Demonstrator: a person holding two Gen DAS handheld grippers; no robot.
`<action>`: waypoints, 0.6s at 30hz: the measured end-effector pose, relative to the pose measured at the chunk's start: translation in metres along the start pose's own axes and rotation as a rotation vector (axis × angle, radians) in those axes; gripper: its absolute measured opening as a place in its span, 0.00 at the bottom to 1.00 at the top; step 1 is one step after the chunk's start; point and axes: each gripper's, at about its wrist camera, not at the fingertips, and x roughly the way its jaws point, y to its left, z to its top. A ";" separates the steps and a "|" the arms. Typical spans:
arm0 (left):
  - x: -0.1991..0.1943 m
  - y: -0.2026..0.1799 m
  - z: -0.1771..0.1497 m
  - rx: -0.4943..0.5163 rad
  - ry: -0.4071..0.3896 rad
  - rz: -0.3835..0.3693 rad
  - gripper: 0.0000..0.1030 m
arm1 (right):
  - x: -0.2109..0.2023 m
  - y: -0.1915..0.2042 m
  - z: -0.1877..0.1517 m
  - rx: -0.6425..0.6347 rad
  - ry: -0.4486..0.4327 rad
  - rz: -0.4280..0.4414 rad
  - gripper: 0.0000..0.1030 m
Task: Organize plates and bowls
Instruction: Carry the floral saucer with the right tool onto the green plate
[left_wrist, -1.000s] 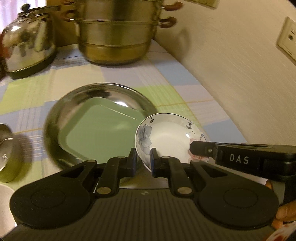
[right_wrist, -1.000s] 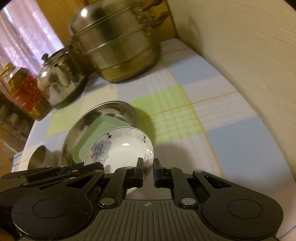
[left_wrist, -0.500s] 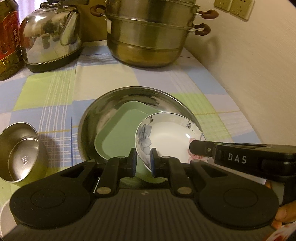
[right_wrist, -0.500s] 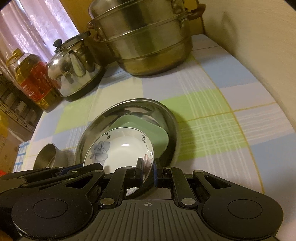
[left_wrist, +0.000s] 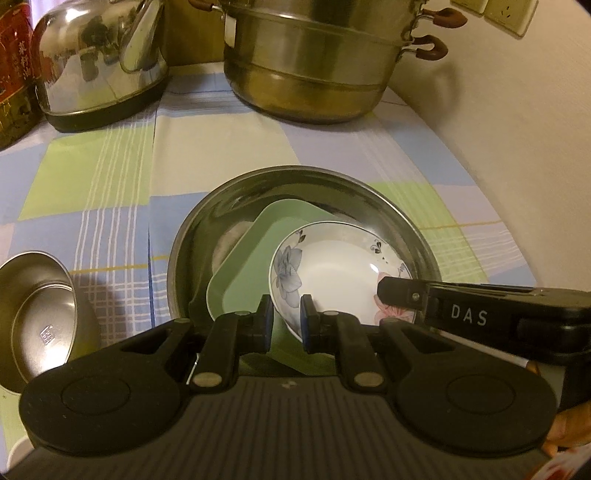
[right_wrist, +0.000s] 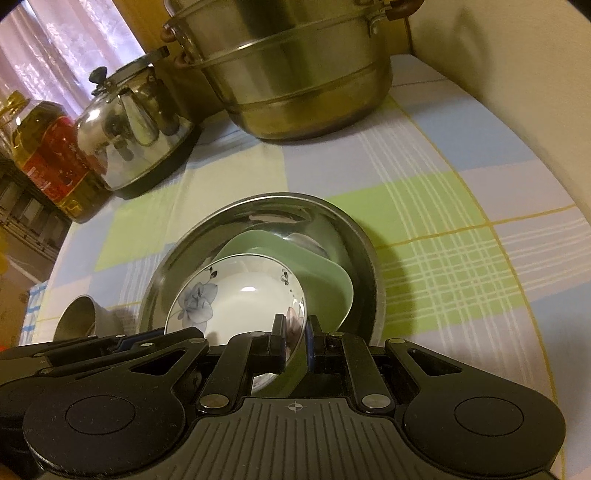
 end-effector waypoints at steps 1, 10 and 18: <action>0.002 0.001 0.001 -0.001 0.006 -0.001 0.13 | 0.002 0.000 0.001 0.001 0.003 -0.003 0.10; 0.015 0.009 0.004 -0.008 0.037 -0.012 0.12 | 0.017 0.000 0.002 0.021 0.022 -0.019 0.10; 0.023 0.012 0.006 -0.006 0.054 -0.021 0.12 | 0.024 -0.001 0.001 0.033 0.028 -0.035 0.10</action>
